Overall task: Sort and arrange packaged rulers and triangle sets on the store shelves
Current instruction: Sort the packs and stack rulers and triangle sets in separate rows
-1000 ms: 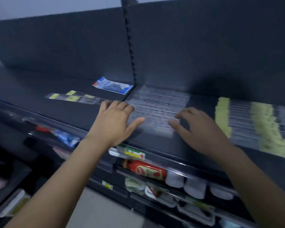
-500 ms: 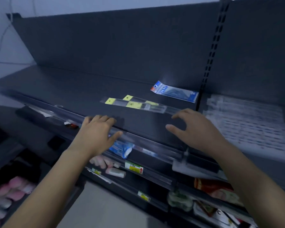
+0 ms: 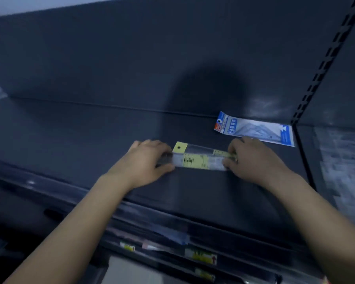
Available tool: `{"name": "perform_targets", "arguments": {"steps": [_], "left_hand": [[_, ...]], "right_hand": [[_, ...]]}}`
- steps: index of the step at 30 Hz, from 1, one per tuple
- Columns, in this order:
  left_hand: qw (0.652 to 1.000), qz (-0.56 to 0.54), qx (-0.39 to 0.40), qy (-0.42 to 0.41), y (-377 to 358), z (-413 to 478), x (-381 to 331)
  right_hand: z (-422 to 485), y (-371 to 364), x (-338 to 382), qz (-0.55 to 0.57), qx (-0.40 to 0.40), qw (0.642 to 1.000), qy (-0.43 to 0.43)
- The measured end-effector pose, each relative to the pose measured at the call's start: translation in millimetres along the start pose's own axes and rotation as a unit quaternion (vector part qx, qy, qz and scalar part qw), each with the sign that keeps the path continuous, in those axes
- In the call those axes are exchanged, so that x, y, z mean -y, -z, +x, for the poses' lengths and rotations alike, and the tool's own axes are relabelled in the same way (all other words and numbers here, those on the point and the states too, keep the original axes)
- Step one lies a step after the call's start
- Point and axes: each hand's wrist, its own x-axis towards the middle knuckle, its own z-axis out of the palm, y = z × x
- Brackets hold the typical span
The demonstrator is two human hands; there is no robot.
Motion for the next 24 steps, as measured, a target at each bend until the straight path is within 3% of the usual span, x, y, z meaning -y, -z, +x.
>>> {"name": "perform_targets", "arguments": {"steps": [8,11,15,18,24], "left_hand": [[0.984,-0.093,0.106,-0.109,3,45,32],[0.971,-0.139,0.13,-0.145,7,54,43],[0.953,-0.187,0.123,-0.205,12,59,67],[0.946,-0.201,0.106,-0.23,13,62,83],[0.914,-0.302,0.096,-0.253,13,64,93]], "right_hand": [[15,33,23,-0.003,0.208,0.976,-0.059],[7,38,32,0.029,0.233,0.968,-0.093],[-4,33,46,0.144,0.196,0.964,-0.113],[-12,24,56,0.249,0.102,0.953,-0.138],[-23,8,72,0.356,-0.044,0.913,-0.192]]}}
